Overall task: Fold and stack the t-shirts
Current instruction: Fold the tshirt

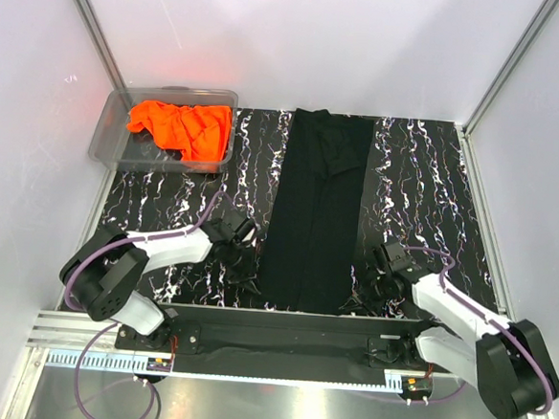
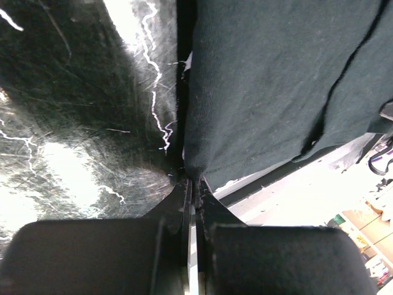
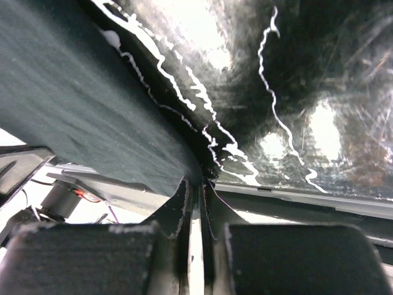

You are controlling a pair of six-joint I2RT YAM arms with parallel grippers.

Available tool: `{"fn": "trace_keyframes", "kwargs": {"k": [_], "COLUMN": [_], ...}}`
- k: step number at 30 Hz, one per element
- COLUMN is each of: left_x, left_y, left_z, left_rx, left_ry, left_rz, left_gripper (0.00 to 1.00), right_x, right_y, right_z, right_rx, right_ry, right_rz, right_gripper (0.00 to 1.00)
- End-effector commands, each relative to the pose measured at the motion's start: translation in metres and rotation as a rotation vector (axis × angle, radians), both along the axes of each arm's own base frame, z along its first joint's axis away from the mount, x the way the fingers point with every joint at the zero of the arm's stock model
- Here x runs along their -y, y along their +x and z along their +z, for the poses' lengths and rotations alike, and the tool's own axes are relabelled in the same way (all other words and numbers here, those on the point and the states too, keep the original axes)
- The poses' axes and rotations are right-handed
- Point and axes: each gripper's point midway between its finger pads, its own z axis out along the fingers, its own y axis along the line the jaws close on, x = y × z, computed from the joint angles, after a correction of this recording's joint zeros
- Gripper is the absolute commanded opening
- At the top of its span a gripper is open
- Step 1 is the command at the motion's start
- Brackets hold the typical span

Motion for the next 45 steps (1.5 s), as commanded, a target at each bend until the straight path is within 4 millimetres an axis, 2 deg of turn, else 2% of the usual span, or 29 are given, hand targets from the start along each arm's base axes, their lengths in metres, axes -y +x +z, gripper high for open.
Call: {"fn": "trace_keyframes", "kwargs": {"k": [1,5,11,19,22,25,26,27,28,29,30,31,32,33,34,35,36,37,38,39,43,44,45], "left_x": [0.001,-0.002,-0.002,0.017,0.022,0.033,0.034,0.032,0.036,0.036,0.029,0.034,0.034,0.029,0.033,0.034,0.030,0.033,0.035,0.033,0.035,0.036,0.033], "left_y": [-0.001,-0.010,-0.023,-0.035,-0.028,-0.005,0.000,0.014,0.028,0.037,0.051,0.069,0.079,0.094,0.109,0.118,0.131,0.144,0.151,0.161,0.203,0.209,0.218], "left_z": [0.004,0.007,0.012,0.034,0.046,0.072,0.074,0.080,0.093,0.094,0.094,0.111,0.117,0.109,0.122,0.122,0.113,0.119,0.121,0.120,0.116,0.115,0.114], "left_rx": [0.009,0.003,-0.003,0.012,0.035,0.096,0.088,0.107,0.133,0.126,0.138,0.176,0.185,0.178,0.205,0.203,0.188,0.199,0.195,0.195,0.193,0.191,0.186], "left_ry": [-0.030,-0.055,-0.092,-0.168,-0.193,-0.248,-0.254,-0.263,-0.280,-0.272,-0.254,-0.275,-0.283,-0.261,-0.279,-0.279,-0.261,-0.270,-0.283,-0.285,-0.289,-0.293,-0.296], "left_rz": [0.007,0.027,0.067,0.090,0.113,0.138,0.142,0.162,0.165,0.166,0.175,0.174,0.173,0.184,0.181,0.178,0.185,0.188,0.184,0.191,0.217,0.221,0.234], "left_gripper": [0.00,0.00,0.00,0.00,0.00,0.00,0.00,0.00,0.00,0.00,0.00,0.00,0.00,0.00,0.00,0.00,0.00,0.00,0.00,0.00,0.00,0.00,0.00], "right_x": [0.002,0.004,0.006,0.005,0.005,0.006,0.007,0.004,0.003,0.003,0.003,0.005,0.006,0.012,0.015,0.016,0.017,0.022,0.023,0.023,0.020,0.022,0.021], "right_y": [-0.001,-0.005,-0.016,-0.018,-0.010,0.010,0.018,0.032,0.039,0.046,0.062,0.071,0.080,0.097,0.107,0.117,0.135,0.147,0.157,0.175,0.217,0.224,0.237], "right_z": [0.005,0.010,0.014,0.037,0.044,0.059,0.063,0.073,0.077,0.081,0.087,0.089,0.091,0.092,0.093,0.087,0.097,0.098,0.088,0.098,0.095,0.086,0.092], "right_rx": [0.015,0.030,0.023,0.086,0.127,0.188,0.209,0.233,0.238,0.244,0.254,0.257,0.264,0.264,0.264,0.234,0.274,0.277,0.241,0.281,0.277,0.247,0.267], "right_ry": [-0.002,0.001,0.018,0.062,0.055,0.012,-0.008,-0.025,-0.036,-0.046,-0.061,-0.066,-0.065,-0.076,-0.073,-0.069,-0.069,-0.073,-0.085,-0.082,-0.064,-0.063,-0.056], "right_rz": [-0.024,-0.017,-0.027,-0.030,-0.032,-0.014,-0.009,0.025,0.035,0.042,0.052,0.048,0.047,0.036,0.032,0.036,0.047,0.035,0.041,0.056,0.066,0.060,0.053], "right_gripper": [0.04,0.00,0.00,0.00,0.00,0.00,0.00,0.00,0.00,0.00,0.00,0.00,0.00,0.00,0.00,0.00,0.00,0.00,0.00,0.00,0.00,0.00,0.00]}}
